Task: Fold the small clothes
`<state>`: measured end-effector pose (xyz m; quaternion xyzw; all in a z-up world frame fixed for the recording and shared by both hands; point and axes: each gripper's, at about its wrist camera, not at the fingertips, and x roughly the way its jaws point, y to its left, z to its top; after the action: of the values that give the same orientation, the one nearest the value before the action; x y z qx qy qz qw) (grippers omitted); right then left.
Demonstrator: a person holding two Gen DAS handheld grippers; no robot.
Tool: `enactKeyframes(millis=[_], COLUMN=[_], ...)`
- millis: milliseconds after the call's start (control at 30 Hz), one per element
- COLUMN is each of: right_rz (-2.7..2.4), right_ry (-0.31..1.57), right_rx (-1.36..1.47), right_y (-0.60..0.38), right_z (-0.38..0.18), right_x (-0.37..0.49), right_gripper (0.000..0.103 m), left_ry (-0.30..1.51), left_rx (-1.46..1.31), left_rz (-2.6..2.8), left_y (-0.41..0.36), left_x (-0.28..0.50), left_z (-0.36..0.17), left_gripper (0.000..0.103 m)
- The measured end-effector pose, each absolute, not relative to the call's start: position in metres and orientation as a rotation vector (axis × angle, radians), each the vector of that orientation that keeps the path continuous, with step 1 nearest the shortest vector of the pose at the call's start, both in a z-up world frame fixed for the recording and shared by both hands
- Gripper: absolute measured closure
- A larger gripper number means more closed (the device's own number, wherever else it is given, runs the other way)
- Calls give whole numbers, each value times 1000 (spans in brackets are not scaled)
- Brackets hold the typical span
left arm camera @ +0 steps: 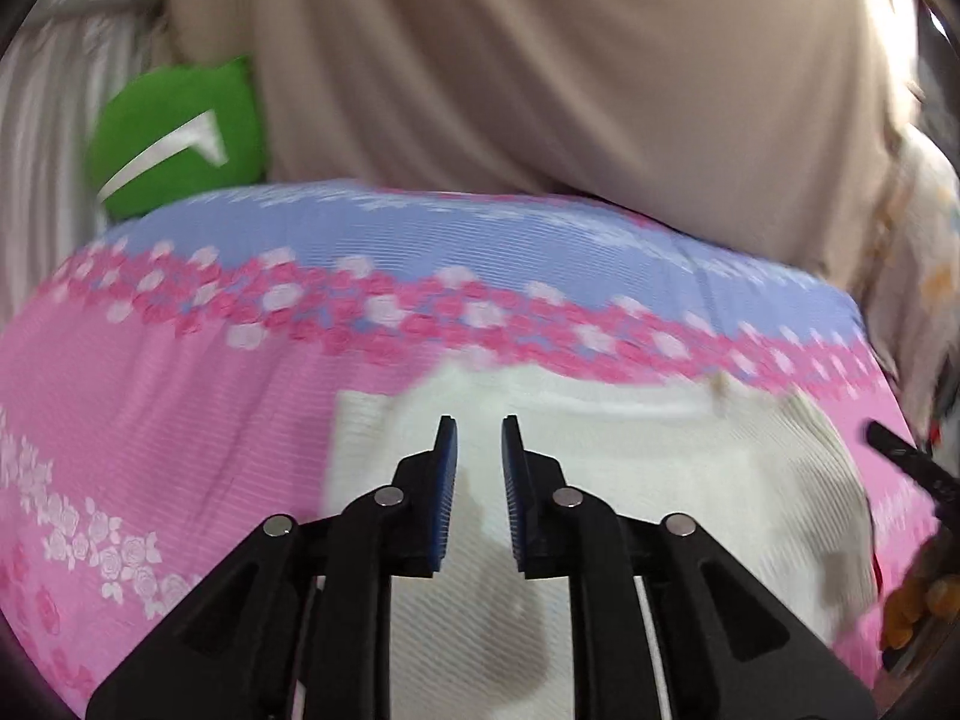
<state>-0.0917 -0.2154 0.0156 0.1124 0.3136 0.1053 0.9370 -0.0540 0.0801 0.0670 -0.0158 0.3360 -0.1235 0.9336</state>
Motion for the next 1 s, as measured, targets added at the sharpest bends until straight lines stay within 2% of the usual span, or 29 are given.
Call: enactKeyframes(millis=[133, 267, 367, 533, 600, 733, 767, 800, 833, 867, 900, 967, 1000], right_rz=[453, 508, 412, 198, 104, -14, -36, -70, -95, -91, -74, -26, -1], right_ry=[748, 831, 858, 888, 884, 848, 829, 796, 755, 695, 651, 584, 565], right_rx=[129, 50, 72, 214, 267, 325, 320, 302, 285, 281, 287, 286, 275], right_y=[-133, -107, -139, -233, -270, -314, -317, -318, -320, -320, -323, -317, -312], right_z=[-14, -43, -51, -61, -62, -51, -45, -35, -25, -11, 0, 18, 23], right_x=[-104, -116, -125, -146, -160, -177, -177, -174, -170, -163, -156, -132, -115], right_gripper=[86, 86, 88, 101, 102, 103, 99, 84, 74, 58, 44, 36, 31], left_ry=[764, 893, 913, 936, 948, 944, 936, 922, 898, 868, 835, 789, 779], left_rx=[89, 117, 82, 41, -5, -52, -75, -105, -128, -136, -132, -128, -131], left_rz=[-362, -362, -345, -220, -217, -165, -158, -164, -178, -186, -186, -170, -167], left_y=[30, 26, 50, 100, 117, 138, 143, 147, 148, 147, 144, 138, 133], left_x=[-81, -88, -96, -103, -106, -112, -112, -109, -105, -98, -89, -65, -51], left_z=[47, 3, -5, -8, -6, 5, 11, 18, 27, 35, 42, 51, 52], left_gripper=[85, 83, 83, 83, 87, 88, 88, 86, 82, 67, 42, 25, 25])
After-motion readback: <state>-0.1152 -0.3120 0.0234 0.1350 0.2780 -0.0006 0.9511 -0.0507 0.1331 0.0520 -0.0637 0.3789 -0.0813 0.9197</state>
